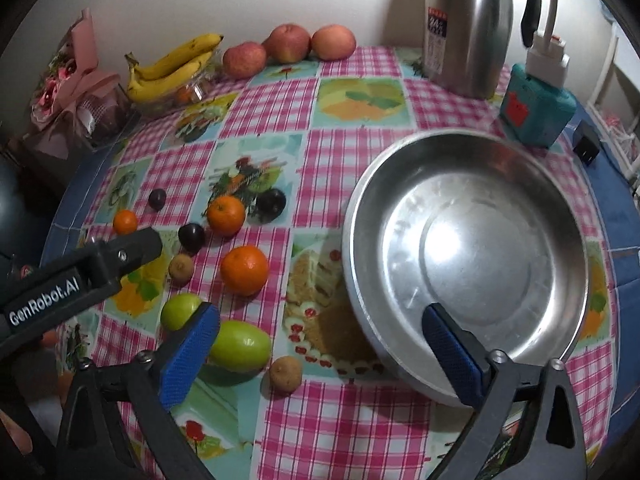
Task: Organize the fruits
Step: 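Grasp the large green fruit with the left gripper while the right gripper grasps a brown kiwi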
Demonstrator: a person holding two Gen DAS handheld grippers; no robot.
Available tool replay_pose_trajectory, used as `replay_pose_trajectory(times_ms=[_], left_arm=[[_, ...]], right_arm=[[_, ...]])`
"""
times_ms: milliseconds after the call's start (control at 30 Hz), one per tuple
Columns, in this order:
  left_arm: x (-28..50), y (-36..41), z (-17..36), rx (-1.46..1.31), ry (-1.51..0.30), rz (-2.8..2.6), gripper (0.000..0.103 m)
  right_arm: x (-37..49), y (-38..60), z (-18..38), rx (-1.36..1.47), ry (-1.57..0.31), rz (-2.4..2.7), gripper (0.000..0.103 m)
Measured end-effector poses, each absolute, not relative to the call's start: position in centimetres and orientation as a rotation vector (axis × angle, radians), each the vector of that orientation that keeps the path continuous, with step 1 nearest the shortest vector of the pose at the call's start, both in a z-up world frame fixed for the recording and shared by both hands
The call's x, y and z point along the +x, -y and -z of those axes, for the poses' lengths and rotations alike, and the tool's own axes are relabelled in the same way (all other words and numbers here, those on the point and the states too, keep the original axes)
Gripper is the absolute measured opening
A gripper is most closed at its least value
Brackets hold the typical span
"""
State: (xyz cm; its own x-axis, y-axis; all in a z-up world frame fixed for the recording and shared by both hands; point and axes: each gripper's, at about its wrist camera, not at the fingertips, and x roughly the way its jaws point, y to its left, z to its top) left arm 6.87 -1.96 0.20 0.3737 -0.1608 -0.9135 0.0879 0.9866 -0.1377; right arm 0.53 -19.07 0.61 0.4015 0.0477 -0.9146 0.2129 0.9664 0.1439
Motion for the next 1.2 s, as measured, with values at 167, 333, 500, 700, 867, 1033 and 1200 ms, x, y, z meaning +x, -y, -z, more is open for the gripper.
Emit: replay_pose_trajectory(times_ms=[167, 333, 500, 700, 867, 1033, 1200], left_arm=[[6.8, 2.3, 1.0, -0.041, -1.241, 0.171, 0.103], [6.6, 2.5, 2.7, -0.029, -1.307, 0.175, 0.103], [6.4, 2.7, 4.3, -0.050, -1.378, 0.190, 0.099], [6.3, 2.8, 5.3, -0.083, -1.423, 0.197, 0.094], [6.3, 2.8, 6.1, -0.134, -1.441, 0.198, 0.084], [6.4, 2.6, 6.7, -0.148, -1.439, 0.188, 0.069], [6.4, 2.4, 6.7, -0.169, -1.437, 0.190, 0.058]], right_arm=[[0.1, 18.3, 0.0, 0.234, -1.180, 0.062, 0.083], [-0.1, 17.4, 0.9, 0.223, -1.212, 0.021, 0.068], [-0.3, 16.5, 1.7, 0.194, -1.248, -0.011, 0.059], [-0.7, 16.0, 2.6, 0.205, -1.288, -0.045, 0.054], [-1.1, 15.7, 2.6, 0.194, -1.302, -0.060, 0.054], [-1.0, 15.5, 2.7, 0.207, -1.309, -0.076, 0.054], [-0.9, 15.7, 2.6, 0.220, -1.318, -0.082, 0.053]])
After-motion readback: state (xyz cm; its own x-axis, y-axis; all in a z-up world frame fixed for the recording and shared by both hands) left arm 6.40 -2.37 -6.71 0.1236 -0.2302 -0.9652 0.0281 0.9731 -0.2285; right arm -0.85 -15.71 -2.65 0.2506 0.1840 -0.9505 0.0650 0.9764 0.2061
